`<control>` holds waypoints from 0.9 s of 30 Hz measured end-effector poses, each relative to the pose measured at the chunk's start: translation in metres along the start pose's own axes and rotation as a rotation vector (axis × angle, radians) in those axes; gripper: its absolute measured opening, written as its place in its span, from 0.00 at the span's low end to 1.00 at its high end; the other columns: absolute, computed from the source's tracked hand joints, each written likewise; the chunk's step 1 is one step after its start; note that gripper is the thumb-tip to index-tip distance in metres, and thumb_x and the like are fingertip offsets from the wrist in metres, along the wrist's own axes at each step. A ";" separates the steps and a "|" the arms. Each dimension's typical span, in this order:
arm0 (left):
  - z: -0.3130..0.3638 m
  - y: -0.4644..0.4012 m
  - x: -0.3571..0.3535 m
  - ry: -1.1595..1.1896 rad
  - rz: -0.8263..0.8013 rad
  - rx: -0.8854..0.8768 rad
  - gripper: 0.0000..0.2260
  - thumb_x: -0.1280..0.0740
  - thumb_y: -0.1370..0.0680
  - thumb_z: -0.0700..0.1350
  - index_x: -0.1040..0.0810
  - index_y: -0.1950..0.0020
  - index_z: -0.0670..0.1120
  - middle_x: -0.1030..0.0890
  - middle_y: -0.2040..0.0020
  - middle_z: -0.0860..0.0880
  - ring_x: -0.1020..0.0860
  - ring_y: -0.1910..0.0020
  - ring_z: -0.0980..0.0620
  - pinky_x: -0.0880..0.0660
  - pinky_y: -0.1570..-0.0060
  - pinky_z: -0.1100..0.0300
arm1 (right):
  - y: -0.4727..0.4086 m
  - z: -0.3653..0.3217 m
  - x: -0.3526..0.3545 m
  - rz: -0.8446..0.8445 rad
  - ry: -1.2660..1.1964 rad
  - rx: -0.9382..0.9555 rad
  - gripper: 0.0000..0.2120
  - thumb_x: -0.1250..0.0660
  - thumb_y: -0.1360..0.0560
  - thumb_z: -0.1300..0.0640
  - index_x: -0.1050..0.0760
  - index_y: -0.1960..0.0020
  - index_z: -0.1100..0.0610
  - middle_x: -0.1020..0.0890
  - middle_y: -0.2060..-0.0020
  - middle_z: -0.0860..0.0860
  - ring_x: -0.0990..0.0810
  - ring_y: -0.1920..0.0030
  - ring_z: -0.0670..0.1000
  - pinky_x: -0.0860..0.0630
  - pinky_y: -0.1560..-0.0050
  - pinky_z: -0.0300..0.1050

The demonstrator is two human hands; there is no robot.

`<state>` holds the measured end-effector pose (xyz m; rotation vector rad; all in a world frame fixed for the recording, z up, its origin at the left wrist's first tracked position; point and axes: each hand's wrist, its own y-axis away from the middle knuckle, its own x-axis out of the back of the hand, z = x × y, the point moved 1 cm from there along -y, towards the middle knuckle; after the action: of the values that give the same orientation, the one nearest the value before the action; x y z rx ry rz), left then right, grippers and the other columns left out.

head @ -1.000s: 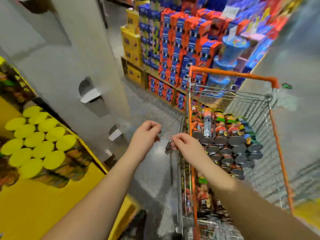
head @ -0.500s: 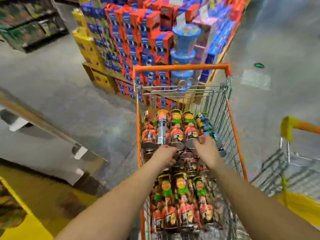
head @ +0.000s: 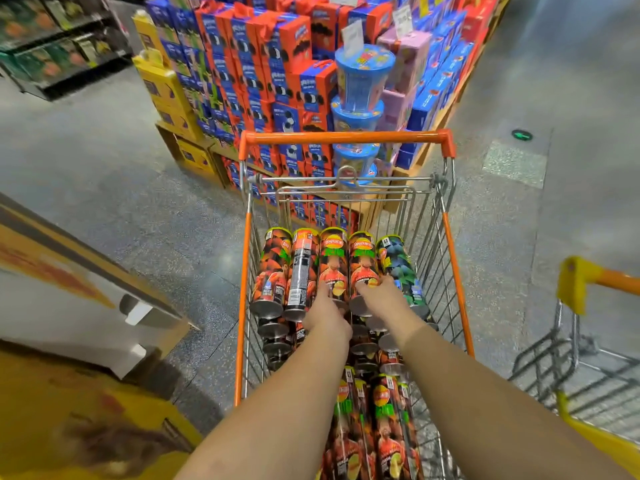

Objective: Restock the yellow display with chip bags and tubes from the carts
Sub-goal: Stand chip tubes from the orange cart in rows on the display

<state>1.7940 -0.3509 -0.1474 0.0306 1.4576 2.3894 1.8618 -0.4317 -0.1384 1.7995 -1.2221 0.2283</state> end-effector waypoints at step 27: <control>0.122 0.128 0.186 -0.258 -0.716 -0.197 0.18 0.27 0.32 0.46 0.24 0.43 0.45 0.18 0.52 0.43 0.18 0.56 0.48 0.20 0.60 0.59 | 0.167 -0.023 -0.030 -0.658 -0.933 0.195 0.27 0.27 0.31 0.61 0.32 0.35 0.65 0.23 0.41 0.65 0.23 0.42 0.61 0.27 0.35 0.56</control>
<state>1.6068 -0.2440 -0.0078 -0.1913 0.9017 1.8376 1.7187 -0.4096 -0.0463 2.4720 -1.1116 -0.9939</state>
